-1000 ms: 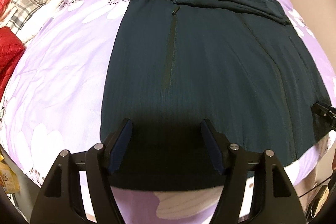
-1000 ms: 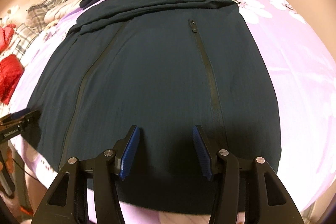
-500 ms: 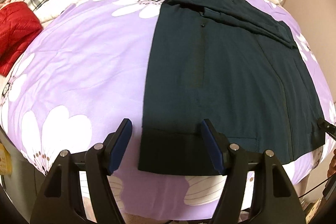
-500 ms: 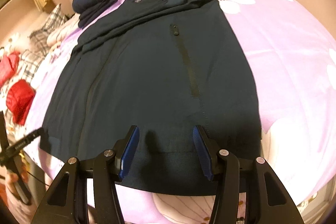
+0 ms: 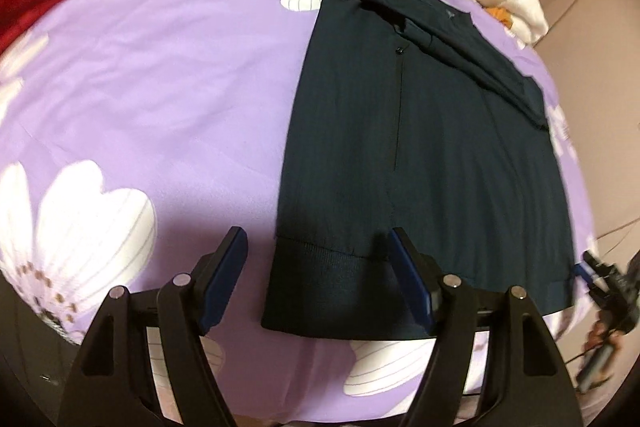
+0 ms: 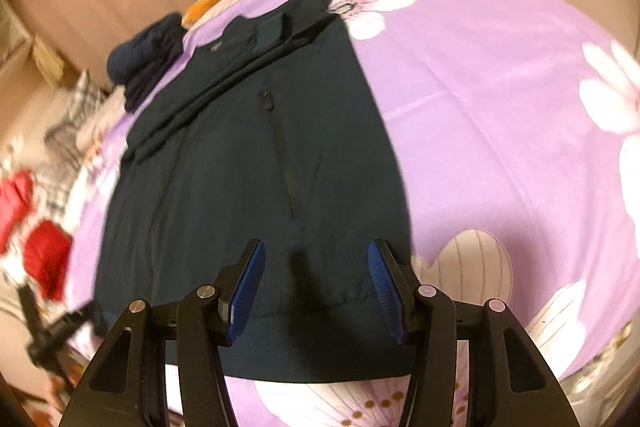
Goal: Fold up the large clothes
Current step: 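Grasp the jacket hem with both tools, then lift the gripped hem with both tools, rolling them toward the collar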
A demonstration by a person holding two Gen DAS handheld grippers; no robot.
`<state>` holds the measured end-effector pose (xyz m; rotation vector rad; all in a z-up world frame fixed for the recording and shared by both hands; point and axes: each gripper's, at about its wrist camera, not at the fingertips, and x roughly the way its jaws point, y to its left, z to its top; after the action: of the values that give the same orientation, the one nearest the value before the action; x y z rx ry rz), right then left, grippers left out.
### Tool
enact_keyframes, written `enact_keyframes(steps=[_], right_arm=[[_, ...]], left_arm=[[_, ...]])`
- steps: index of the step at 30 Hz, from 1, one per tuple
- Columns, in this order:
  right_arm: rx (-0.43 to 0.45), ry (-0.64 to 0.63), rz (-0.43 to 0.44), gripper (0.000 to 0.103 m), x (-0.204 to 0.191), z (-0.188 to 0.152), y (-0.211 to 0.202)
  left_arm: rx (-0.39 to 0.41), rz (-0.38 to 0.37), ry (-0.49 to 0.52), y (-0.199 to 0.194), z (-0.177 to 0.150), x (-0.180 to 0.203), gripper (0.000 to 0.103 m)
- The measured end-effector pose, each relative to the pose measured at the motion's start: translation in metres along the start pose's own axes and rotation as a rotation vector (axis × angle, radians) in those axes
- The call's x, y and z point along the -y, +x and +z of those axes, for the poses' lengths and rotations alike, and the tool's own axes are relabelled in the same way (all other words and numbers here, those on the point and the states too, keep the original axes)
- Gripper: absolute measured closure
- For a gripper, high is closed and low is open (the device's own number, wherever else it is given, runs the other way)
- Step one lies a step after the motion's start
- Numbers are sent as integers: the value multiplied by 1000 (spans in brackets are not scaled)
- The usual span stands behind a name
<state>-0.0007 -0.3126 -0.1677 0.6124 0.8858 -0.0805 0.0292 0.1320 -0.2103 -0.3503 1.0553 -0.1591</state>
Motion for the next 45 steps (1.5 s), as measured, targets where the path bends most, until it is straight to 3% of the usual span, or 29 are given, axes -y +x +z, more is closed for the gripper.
enact_keyframes(steps=[4,12,27,32,39,45], right_arm=[[34,51,-14,46,13,2,-10],[-61,169,142,44,34,-10,10],[-122,258,410,43,38,12,42],[-135,258,443,43,36,11,45],[-161,285,512,44,46,-5,33],[-175,287,523,44,43,-19,26]], left_arm=[[-23,-141,-75,-1,5,-12,25],[-47,-315,-143,3,9,-17,25],[-99,-422,-129,31,37,3,20],[-104,-456,-134,32,37,3,17],[-138,-514,-118,20,17,-8,22],[-116,-511,-133,15,5,-9,25]])
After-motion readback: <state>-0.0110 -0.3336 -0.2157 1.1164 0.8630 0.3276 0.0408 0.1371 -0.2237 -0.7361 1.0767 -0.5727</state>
